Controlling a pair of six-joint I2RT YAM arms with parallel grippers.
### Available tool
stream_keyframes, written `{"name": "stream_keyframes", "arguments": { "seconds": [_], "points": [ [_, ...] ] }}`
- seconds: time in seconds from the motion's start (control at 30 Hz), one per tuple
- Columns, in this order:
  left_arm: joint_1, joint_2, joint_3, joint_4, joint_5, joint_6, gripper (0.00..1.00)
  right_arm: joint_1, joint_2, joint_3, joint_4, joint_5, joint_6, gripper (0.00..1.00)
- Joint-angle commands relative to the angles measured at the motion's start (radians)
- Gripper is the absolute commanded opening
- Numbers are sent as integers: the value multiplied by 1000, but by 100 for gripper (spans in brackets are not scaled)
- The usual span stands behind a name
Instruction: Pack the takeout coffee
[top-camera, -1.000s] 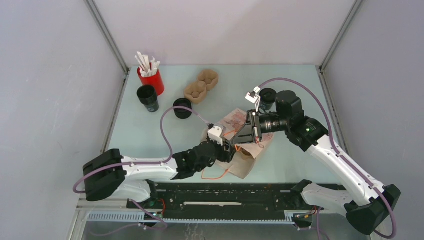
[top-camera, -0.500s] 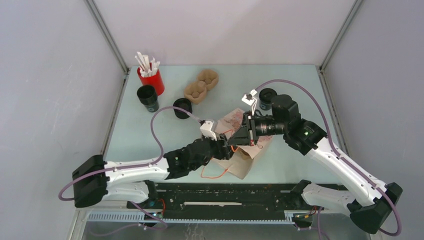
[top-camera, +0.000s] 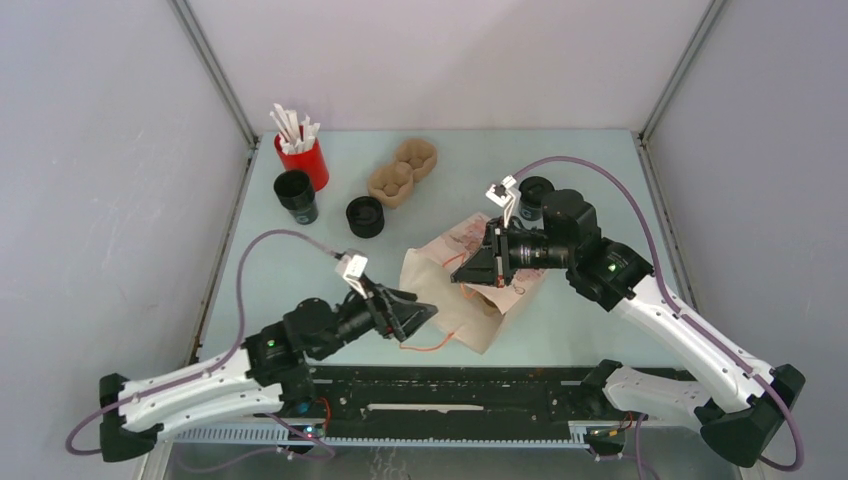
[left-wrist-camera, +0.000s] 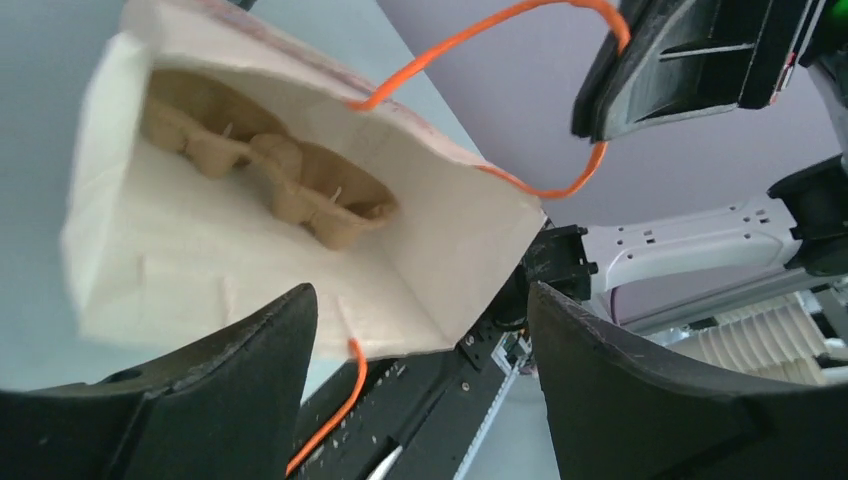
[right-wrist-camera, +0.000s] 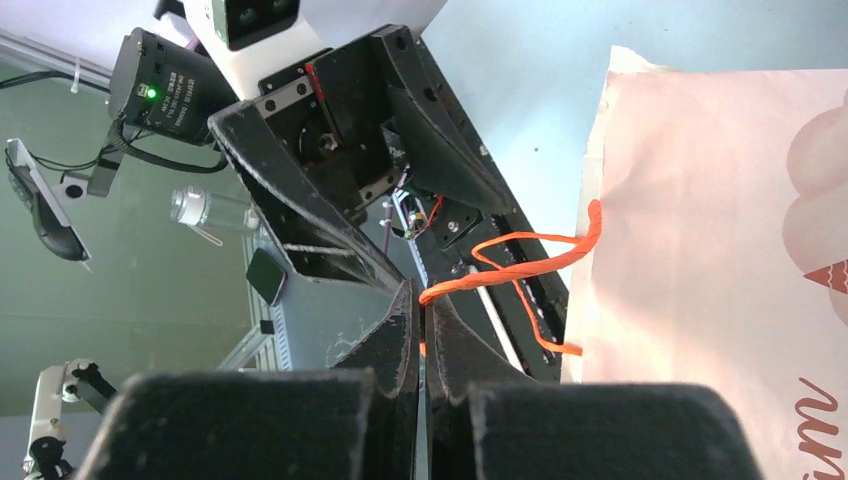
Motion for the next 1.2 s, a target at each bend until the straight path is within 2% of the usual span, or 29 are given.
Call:
{"name": "stream_keyframes", "arguments": {
  "seconds": [0.0, 0.17, 0.4, 0.43, 0.57, 0.6, 0.67, 0.7, 0.83, 0.97, 1.03, 1.1, 1.17],
  "points": [
    [-2, -153, 14, -405, -130, -193, 85, 0, -22, 2, 57, 50, 7, 0],
    [-1, -225, -8, -551, -172, -382, 97, -3, -28, 3, 84, 49, 23, 0],
    [-2, -49, -3, -519, -71, -396, 95, -32, -38, 3, 95, 24, 28, 0],
    [-2, -21, 2, -511, -60, -382, 89, -37, -43, 3, 95, 22, 28, 0],
    [-2, 29, 77, -502, -36, -277, 53, -67, -59, 3, 92, 11, 30, 0],
    [-1, 30, 100, -491, -41, -243, 42, -75, -64, 2, 91, 7, 30, 0],
    [3, 34, 165, -487, -70, -182, 10, -88, -71, 3, 97, 2, 30, 0],
    [8, 41, 205, -488, -76, -139, 2, -97, -76, 3, 109, -5, 33, 0],
    [71, 106, 450, -533, -64, -26, 0, -164, -103, 12, 132, -43, 50, 0],
    [248, 278, 776, -539, 208, -1, 0, -196, -127, 83, 41, 0, -23, 0],
    [309, 408, 970, -608, 330, -3, 0, -241, -143, 106, 46, 1, 14, 0],
    [324, 528, 1173, -695, 422, 15, 0, -261, -151, 156, 38, 10, 76, 0],
    [317, 574, 1249, -726, 459, 18, 0, -223, -173, 201, 44, 21, 101, 0]
  ]
}}
